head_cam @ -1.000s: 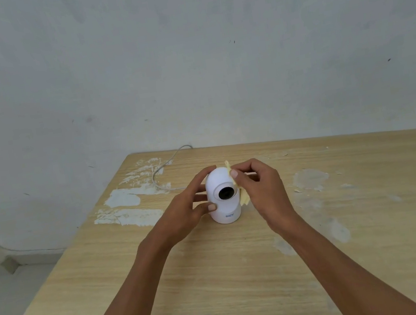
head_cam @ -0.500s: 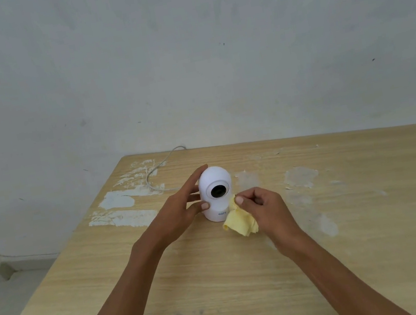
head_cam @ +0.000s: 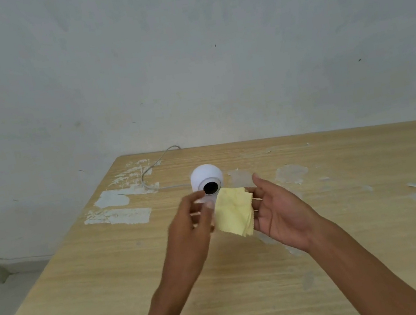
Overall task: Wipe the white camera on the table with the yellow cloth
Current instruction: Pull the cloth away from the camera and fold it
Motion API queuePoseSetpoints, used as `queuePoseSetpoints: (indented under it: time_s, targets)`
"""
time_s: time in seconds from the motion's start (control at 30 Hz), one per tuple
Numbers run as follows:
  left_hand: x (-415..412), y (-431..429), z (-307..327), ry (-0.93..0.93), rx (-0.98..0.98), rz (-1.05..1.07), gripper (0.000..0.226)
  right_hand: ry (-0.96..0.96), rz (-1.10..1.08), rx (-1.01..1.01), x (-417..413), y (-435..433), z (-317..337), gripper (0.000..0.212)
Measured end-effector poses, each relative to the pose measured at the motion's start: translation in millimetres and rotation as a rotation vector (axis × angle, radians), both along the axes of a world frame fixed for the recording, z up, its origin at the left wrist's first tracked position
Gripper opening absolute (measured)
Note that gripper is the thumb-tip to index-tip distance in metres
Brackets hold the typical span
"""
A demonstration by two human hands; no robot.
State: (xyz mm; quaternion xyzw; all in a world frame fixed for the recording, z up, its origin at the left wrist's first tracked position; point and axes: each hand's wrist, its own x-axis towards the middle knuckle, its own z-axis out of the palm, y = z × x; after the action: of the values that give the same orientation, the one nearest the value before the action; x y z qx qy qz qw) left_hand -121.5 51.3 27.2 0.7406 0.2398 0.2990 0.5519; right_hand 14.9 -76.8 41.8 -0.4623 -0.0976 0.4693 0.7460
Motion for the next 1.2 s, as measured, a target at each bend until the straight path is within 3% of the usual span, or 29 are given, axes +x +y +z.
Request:
queuePoseSetpoints:
  time_s: [0.13,0.27,0.5,0.67,0.97,1.13,1.2]
  targets:
    - [8,-11,-1,0.061,-0.34,-0.234,0.028,-0.097,0.057,0.029,-1,-14,3,0.044]
    - [23,-17,-7,0.048,-0.398,-0.247,0.023,-0.211,-0.026,-0.004,8,-33,-3,0.033]
    - [55,-45,-21,0.098,-0.492,-0.279,0.023,-0.562,-0.246,-0.332,24,-65,-15,0.013]
    - [81,-59,-33,0.183,-0.35,-0.272,0.015,-0.711,-0.285,-0.456,52,-79,-31,0.005]
    - [120,-59,-35,0.297,0.037,-0.203,0.03,-0.906,-0.314,-0.662,102,-59,-42,0.021]
    - [132,-57,-41,0.379,0.286,-0.182,0.002,-0.976,-0.299,-0.705,107,-56,-48,0.03]
    - [133,-55,-44,0.392,0.326,-0.18,0.015,-0.986,-0.293,-0.715,106,-57,-49,0.031]
